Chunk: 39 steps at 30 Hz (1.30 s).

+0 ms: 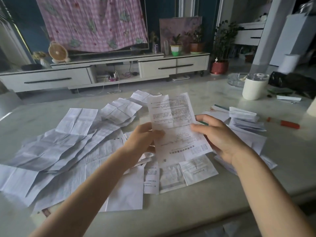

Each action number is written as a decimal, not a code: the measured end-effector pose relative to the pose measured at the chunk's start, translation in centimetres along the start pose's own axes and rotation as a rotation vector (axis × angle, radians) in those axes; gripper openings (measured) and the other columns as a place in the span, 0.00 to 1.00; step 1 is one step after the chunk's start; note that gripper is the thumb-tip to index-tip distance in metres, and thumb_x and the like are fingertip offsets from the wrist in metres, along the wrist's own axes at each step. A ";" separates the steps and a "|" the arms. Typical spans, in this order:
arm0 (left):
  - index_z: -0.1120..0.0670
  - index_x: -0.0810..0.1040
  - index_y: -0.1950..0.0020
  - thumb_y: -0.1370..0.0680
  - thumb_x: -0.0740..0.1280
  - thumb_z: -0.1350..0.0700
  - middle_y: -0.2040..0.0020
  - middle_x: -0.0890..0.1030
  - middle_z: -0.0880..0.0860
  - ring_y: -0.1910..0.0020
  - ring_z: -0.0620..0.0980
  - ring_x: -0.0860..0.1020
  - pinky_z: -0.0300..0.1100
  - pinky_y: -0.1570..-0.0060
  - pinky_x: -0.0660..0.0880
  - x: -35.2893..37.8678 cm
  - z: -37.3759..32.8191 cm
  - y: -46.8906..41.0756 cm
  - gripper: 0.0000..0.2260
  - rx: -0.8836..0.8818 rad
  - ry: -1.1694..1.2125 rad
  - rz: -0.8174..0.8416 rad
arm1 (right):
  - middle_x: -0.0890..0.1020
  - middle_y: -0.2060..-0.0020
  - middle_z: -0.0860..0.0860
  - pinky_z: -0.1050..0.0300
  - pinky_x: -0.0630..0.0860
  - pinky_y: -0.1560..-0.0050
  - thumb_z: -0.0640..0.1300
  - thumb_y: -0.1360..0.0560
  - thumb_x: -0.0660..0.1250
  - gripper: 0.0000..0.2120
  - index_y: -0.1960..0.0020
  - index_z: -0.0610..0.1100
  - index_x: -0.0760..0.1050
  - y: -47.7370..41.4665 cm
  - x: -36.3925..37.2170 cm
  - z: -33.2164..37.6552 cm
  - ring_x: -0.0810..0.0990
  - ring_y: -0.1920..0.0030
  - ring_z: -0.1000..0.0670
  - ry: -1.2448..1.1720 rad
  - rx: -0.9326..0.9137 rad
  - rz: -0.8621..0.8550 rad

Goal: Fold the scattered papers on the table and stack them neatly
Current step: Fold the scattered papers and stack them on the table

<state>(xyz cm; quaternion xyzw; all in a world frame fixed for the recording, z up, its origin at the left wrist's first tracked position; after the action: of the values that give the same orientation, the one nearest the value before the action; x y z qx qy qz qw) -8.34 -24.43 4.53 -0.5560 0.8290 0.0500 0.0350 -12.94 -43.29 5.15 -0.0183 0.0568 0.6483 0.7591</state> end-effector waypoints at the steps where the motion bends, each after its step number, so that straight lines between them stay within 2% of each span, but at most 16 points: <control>1: 0.56 0.78 0.52 0.22 0.60 0.66 0.57 0.82 0.55 0.59 0.54 0.80 0.52 0.53 0.78 -0.2 0.1 0.0 0.09 -0.006 0.014 0.024 | 0.84 0.54 0.47 0.51 0.76 0.53 0.39 0.25 0.65 0.07 0.49 0.44 0.78 0.2 0.1 0.1 0.82 0.54 0.46 0.001 0.010 0.019; 3: 0.57 0.79 0.52 0.22 0.58 0.67 0.58 0.82 0.55 0.62 0.52 0.80 0.46 0.60 0.79 -0.4 0.0 0.3 0.11 -0.017 0.067 0.060 | 0.84 0.58 0.45 0.48 0.76 0.52 0.35 0.26 0.64 0.07 0.56 0.45 0.79 0.1 0.4 -0.1 0.82 0.56 0.44 -0.047 0.026 0.052; 5: 0.57 0.79 0.55 0.22 0.56 0.68 0.63 0.82 0.54 0.68 0.50 0.79 0.41 0.67 0.77 -0.6 0.2 0.3 0.13 -0.040 0.167 0.041 | 0.81 0.66 0.47 0.55 0.73 0.61 0.32 0.26 0.61 0.15 0.65 0.47 0.78 0.1 0.6 -0.4 0.78 0.64 0.48 -0.089 0.033 0.051; 7: 0.57 0.78 0.55 0.21 0.56 0.64 0.67 0.81 0.53 0.72 0.49 0.78 0.39 0.71 0.75 -0.7 0.7 0.0 0.11 -0.100 0.322 0.024 | 0.76 0.71 0.51 0.63 0.65 0.72 0.29 0.25 0.55 0.18 0.66 0.46 0.74 0.0 0.7 -0.6 0.72 0.70 0.53 -0.088 0.018 0.029; 9: 0.58 0.78 0.53 0.20 0.56 0.55 0.67 0.82 0.54 0.70 0.51 0.79 0.41 0.68 0.76 -0.6 1.0 0.1 0.12 -0.171 0.472 0.091 | 0.76 0.71 0.53 0.66 0.64 0.76 0.29 0.24 0.53 0.18 0.65 0.45 0.72 -0.2 0.8 -0.7 0.73 0.71 0.55 -0.086 -0.008 -0.022; 12: 0.59 0.80 0.52 0.21 0.56 0.52 0.61 0.84 0.55 0.65 0.51 0.83 0.42 0.68 0.79 -0.2 2.0 0.5 0.15 -0.141 0.441 0.216 | 0.78 0.65 0.51 0.67 0.67 0.73 0.29 0.24 0.54 0.19 0.65 0.46 0.74 -0.5 1.2 -0.9 0.74 0.65 0.53 -0.004 -0.092 -0.072; 15: 0.59 0.82 0.57 0.25 0.66 0.60 0.59 0.83 0.57 0.65 0.51 0.81 0.43 0.69 0.76 -0.3 3.0 0.5 0.06 -0.043 0.274 0.128 | 0.80 0.61 0.51 0.65 0.72 0.67 0.29 0.26 0.53 0.20 0.64 0.47 0.78 -0.6 1.8 -0.8 0.76 0.63 0.53 0.076 -0.115 -0.031; 18: 0.57 0.84 0.59 0.31 0.70 0.61 0.60 0.80 0.60 0.65 0.54 0.78 0.43 0.65 0.72 -1.5 3.4 0.2 0.04 0.015 0.162 0.095 | 0.82 0.57 0.48 0.67 0.74 0.65 0.30 0.27 0.52 0.18 0.59 0.43 0.79 -0.9 2.0 -0.4 0.78 0.61 0.54 0.077 -0.135 -0.060; 21: 0.61 0.81 0.55 0.30 0.69 0.61 0.59 0.78 0.64 0.63 0.56 0.76 0.43 0.65 0.72 -2.0 3.0 0.6 0.05 0.081 0.076 0.220 | 0.83 0.54 0.48 0.73 0.71 0.65 0.40 0.23 0.62 0.07 0.49 0.44 0.77 -0.9 2.5 0.0 0.78 0.60 0.54 0.154 -0.118 0.038; 22: 0.62 0.80 0.55 0.30 0.70 0.60 0.59 0.77 0.64 0.63 0.56 0.74 0.43 0.66 0.72 -2.1 2.9 0.7 0.07 0.092 0.050 0.238 | 0.83 0.54 0.48 0.73 0.71 0.64 0.43 0.25 0.66 0.08 0.47 0.44 0.77 -0.9 2.8 -0.1 0.78 0.59 0.55 0.239 -0.092 0.125; 25: 0.62 0.79 0.53 0.27 0.70 0.60 0.61 0.78 0.61 0.65 0.54 0.77 0.42 0.68 0.77 -2.3 2.7 0.6 0.06 0.112 0.029 0.158 | 0.83 0.55 0.45 0.67 0.75 0.59 0.41 0.29 0.71 0.12 0.47 0.40 0.78 -1.1 3.8 -0.3 0.81 0.58 0.52 0.276 0.001 0.226; 28: 0.67 0.75 0.51 0.26 0.67 0.60 0.60 0.83 0.57 0.64 0.51 0.82 0.42 0.63 0.80 -2.7 2.7 0.6 0.10 0.037 0.179 0.097 | 0.84 0.54 0.43 0.56 0.75 0.50 0.41 0.30 0.72 0.09 0.51 0.40 0.79 -1.9 4.0 -0.7 0.82 0.54 0.46 0.120 0.027 0.030; 30: 0.69 0.75 0.51 0.25 0.66 0.61 0.61 0.82 0.58 0.65 0.51 0.82 0.41 0.64 0.81 -2.6 3.1 0.8 0.10 -0.046 0.261 0.072 | 0.84 0.54 0.44 0.54 0.75 0.52 0.40 0.29 0.71 0.06 0.52 0.41 0.80 -2.0 4.2 -0.5 0.81 0.55 0.47 0.019 0.049 0.007; 34: 0.61 0.78 0.59 0.25 0.68 0.58 0.62 0.84 0.58 0.65 0.52 0.83 0.44 0.63 0.82 -2.8 4.0 0.9 0.07 -0.118 0.279 -0.036 | 0.84 0.60 0.48 0.65 0.77 0.65 0.37 0.28 0.69 0.04 0.53 0.41 0.79 -1.7 5.6 -0.1 0.82 0.65 0.55 -0.074 0.045 0.031; 37: 0.62 0.78 0.61 0.26 0.69 0.58 0.65 0.83 0.58 0.70 0.50 0.82 0.36 0.75 0.75 -2.9 4.0 1.1 0.08 -0.101 0.288 -0.069 | 0.84 0.61 0.48 0.62 0.78 0.61 0.37 0.30 0.71 0.05 0.55 0.41 0.78 -1.8 6.0 -0.3 0.81 0.64 0.53 -0.111 0.050 -0.012; 39: 0.61 0.77 0.64 0.26 0.69 0.59 0.68 0.82 0.56 0.73 0.49 0.81 0.34 0.78 0.72 -2.8 3.9 1.2 0.09 -0.093 0.284 -0.090 | 0.83 0.66 0.50 0.66 0.76 0.66 0.36 0.30 0.71 0.03 0.58 0.42 0.78 -1.8 6.1 -0.4 0.80 0.69 0.55 -0.103 0.049 -0.031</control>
<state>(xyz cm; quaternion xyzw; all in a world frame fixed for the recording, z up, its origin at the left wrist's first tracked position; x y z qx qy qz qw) -8.35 -20.92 0.98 -0.5950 0.7966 0.0078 -0.1062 -10.22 -37.68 4.00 0.0326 0.0333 0.6349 0.7712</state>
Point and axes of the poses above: each hand's wrist, its own y-axis away from the middle knuckle, its own x-axis out of the palm, z = x × y, the point moved 1 cm from there along -y, towards the middle knuckle
